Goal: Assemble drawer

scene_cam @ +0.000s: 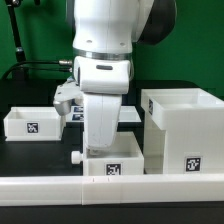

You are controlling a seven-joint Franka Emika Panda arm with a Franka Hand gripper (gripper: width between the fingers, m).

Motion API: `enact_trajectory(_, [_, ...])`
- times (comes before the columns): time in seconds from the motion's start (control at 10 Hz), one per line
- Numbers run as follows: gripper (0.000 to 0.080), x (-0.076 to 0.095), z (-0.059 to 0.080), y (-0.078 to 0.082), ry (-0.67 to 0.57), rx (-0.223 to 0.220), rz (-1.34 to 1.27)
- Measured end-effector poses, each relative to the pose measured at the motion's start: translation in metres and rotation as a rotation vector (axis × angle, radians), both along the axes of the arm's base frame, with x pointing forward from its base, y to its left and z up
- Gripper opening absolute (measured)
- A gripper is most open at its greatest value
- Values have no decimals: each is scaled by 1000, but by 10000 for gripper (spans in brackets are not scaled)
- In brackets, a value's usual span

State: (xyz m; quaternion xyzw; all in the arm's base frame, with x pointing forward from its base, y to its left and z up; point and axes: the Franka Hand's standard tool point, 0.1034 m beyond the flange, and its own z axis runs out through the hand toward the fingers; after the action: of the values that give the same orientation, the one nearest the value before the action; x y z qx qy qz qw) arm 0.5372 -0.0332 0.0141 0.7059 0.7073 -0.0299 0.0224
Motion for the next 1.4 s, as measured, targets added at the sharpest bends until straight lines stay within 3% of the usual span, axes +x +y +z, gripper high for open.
enact_trajectory(0.8, [42,7,-4,27,6,18,-4])
enact_trajectory(1.4, [42,6,-5,28,-21,15,-9])
